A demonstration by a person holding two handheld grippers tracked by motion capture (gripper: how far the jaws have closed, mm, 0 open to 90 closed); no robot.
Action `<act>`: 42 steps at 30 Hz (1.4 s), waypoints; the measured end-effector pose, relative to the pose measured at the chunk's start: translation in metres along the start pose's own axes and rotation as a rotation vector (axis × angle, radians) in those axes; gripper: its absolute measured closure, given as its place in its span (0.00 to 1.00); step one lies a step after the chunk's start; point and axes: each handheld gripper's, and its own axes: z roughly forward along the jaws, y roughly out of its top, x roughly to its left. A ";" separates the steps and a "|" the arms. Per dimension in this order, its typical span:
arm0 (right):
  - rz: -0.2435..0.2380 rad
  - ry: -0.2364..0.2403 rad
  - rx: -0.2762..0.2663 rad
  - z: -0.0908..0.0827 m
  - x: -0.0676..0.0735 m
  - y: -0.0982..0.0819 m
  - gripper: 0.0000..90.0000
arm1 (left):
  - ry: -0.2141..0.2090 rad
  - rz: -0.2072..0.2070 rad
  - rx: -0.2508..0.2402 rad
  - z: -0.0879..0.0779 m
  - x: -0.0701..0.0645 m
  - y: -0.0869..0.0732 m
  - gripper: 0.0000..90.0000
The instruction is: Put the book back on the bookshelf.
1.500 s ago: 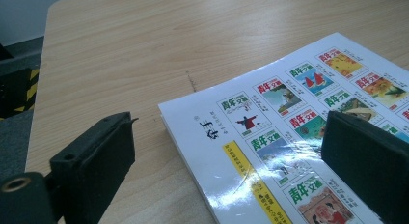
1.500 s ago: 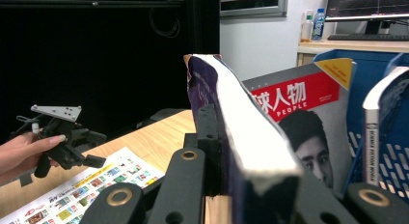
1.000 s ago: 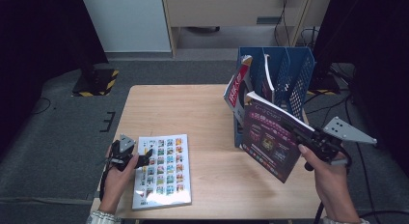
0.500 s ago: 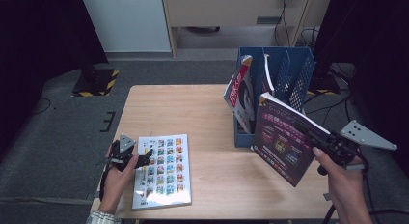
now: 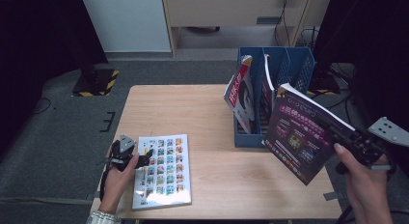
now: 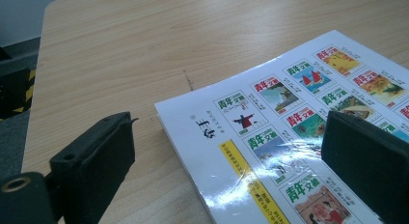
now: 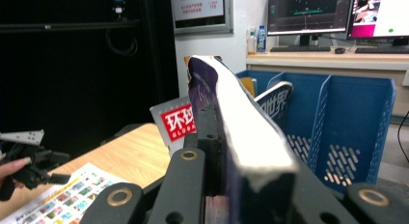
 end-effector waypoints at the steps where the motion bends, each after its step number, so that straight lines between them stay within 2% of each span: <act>1: 0.001 -0.002 -0.002 0.000 0.000 0.002 0.93 | 0.000 0.001 0.000 0.000 0.000 0.000 0.05; 12: 0.001 -0.033 -0.009 0.011 -0.008 0.026 0.93 | 0.000 0.000 -0.002 -0.001 0.000 0.000 0.05; 19: -0.038 -0.108 0.010 0.019 -0.011 0.036 0.93 | -0.001 0.005 0.002 0.000 0.000 0.000 0.05; 25: -0.041 -0.145 0.019 0.027 -0.021 0.036 0.93 | -0.001 0.007 0.006 0.000 0.000 0.000 0.05; 32: -0.077 -0.216 0.054 0.044 -0.028 0.041 0.93 | -0.002 0.008 0.004 0.001 0.000 0.000 0.05; 42: -0.082 -0.286 0.083 0.080 -0.035 0.040 0.93 | -0.004 0.007 0.005 0.001 0.000 0.000 0.05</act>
